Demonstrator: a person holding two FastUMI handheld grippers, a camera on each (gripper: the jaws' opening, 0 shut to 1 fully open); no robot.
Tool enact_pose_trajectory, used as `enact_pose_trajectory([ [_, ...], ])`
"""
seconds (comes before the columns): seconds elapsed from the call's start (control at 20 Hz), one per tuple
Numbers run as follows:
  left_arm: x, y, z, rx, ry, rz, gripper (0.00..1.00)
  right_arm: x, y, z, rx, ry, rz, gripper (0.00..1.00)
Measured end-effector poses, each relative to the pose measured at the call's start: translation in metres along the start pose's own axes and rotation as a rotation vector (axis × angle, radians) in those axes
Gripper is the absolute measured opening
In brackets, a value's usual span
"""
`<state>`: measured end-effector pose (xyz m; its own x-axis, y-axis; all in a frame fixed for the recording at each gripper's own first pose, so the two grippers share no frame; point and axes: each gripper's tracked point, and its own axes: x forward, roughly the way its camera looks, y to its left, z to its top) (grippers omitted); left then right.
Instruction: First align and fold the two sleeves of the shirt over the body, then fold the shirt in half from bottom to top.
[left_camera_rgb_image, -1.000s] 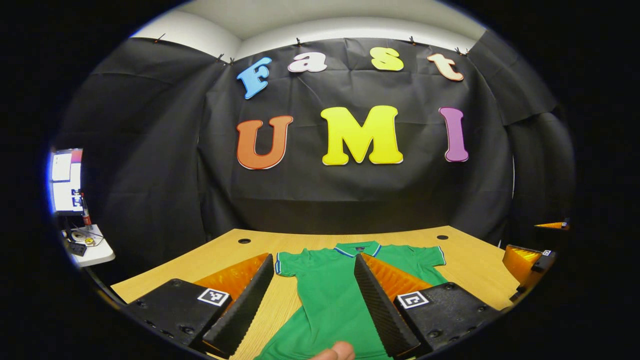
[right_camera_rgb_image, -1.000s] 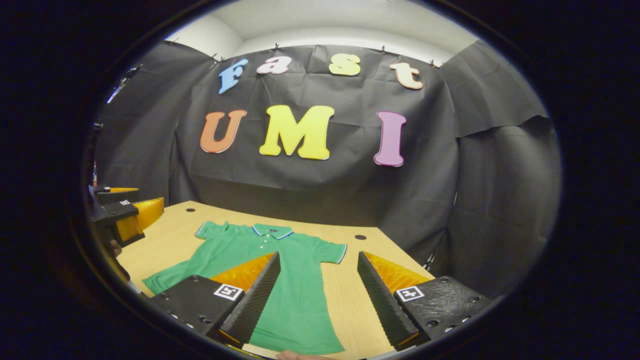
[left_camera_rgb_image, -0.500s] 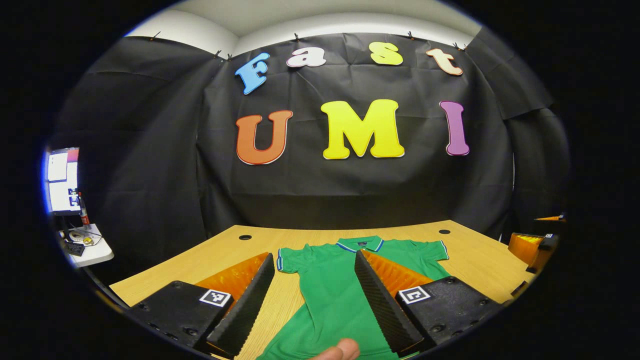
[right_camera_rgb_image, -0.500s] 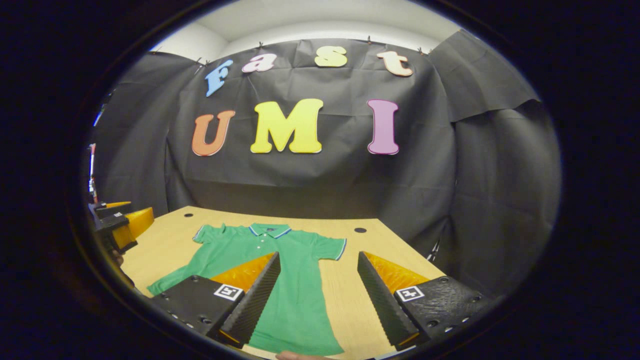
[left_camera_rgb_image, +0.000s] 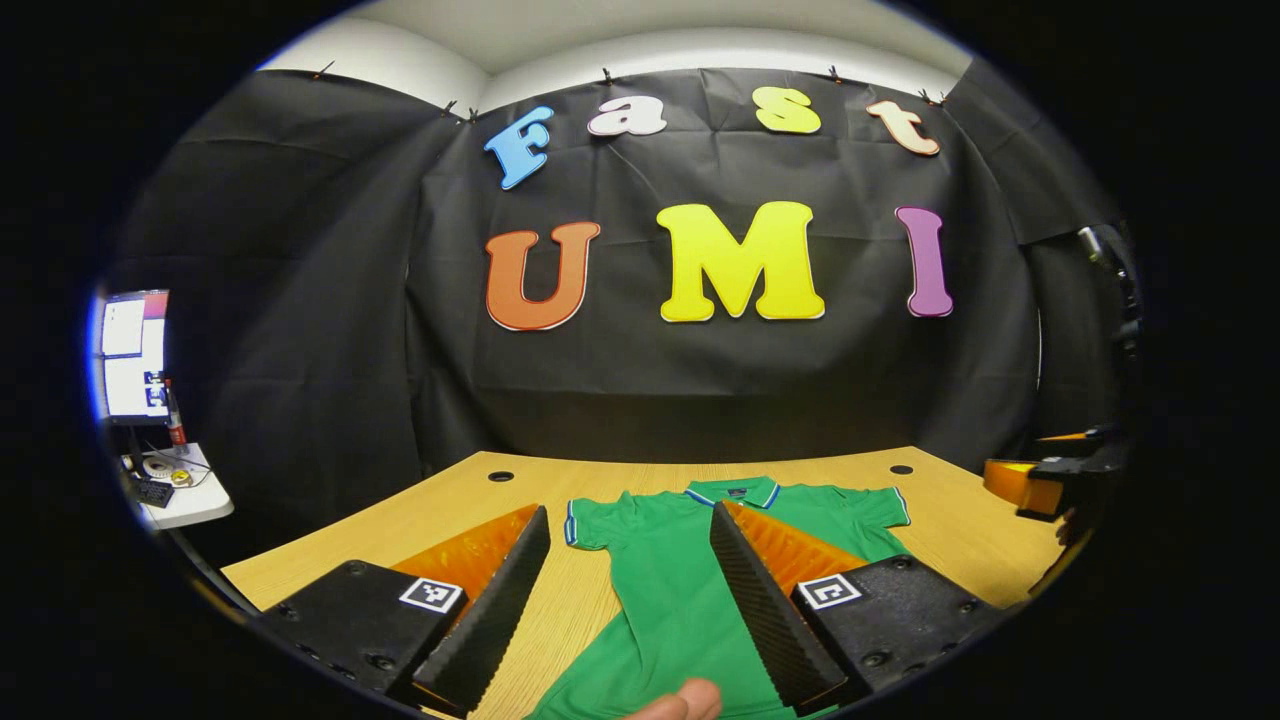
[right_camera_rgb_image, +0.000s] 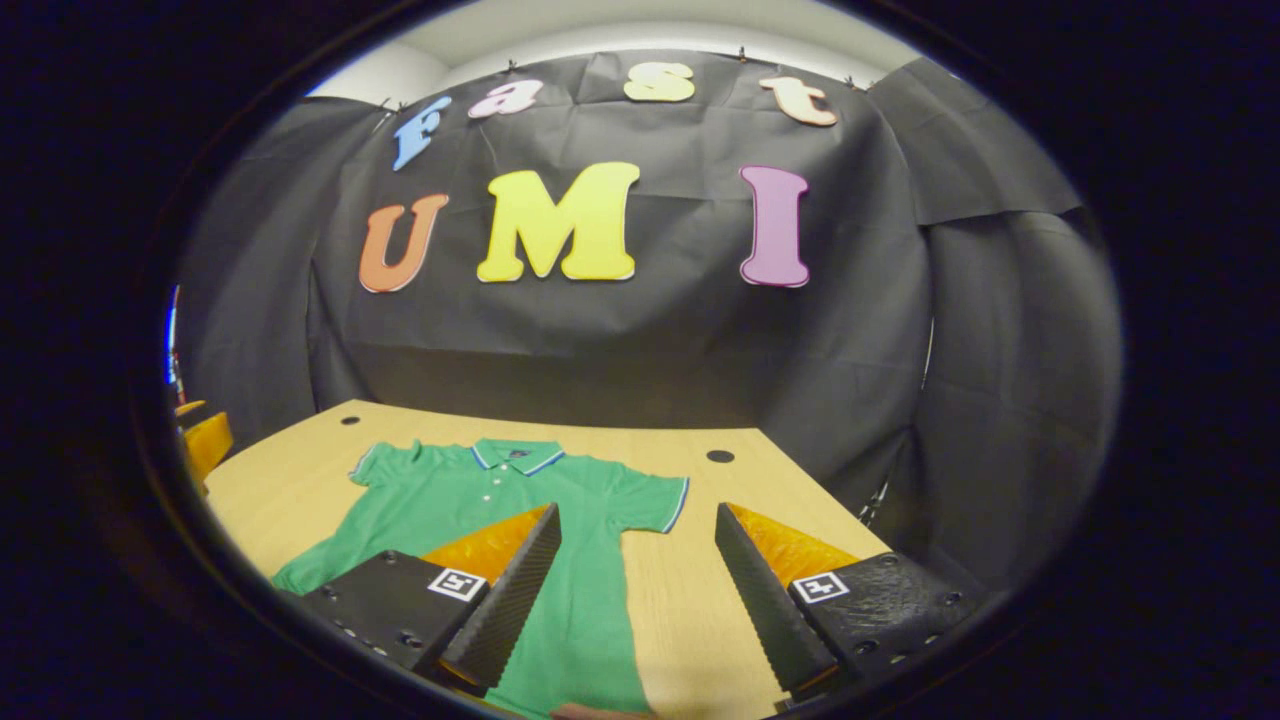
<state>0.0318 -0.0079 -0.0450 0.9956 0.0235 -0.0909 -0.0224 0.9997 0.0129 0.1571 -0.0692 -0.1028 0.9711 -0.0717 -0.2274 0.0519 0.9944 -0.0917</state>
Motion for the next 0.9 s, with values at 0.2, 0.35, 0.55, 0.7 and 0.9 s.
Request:
enact_pose_trajectory([
  [0.2, 0.007, 0.002, -0.004, 0.011, -0.008, 0.020, 1.00, 0.096, -0.012, -0.002, -0.017, 0.062, -0.011, 0.95],
  [0.35, 0.014, 0.003, -0.011, 0.000, -0.002, 0.028, 1.00, 0.158, -0.026, -0.025, -0.003, 0.174, -0.062, 0.95],
  [0.55, 0.022, 0.000, -0.024, -0.008, 0.036, 0.021, 1.00, 0.214, -0.038, -0.062, 0.072, 0.339, -0.095, 0.95],
  [0.7, 0.027, 0.001, -0.028, 0.021, 0.045, 0.022, 1.00, 0.244, -0.046, -0.086, 0.101, 0.459, -0.119, 0.95],
  [0.9, 0.033, 0.002, -0.038, 0.010, 0.064, 0.016, 1.00, 0.261, -0.039, -0.104, 0.136, 0.540, -0.090, 0.86],
])
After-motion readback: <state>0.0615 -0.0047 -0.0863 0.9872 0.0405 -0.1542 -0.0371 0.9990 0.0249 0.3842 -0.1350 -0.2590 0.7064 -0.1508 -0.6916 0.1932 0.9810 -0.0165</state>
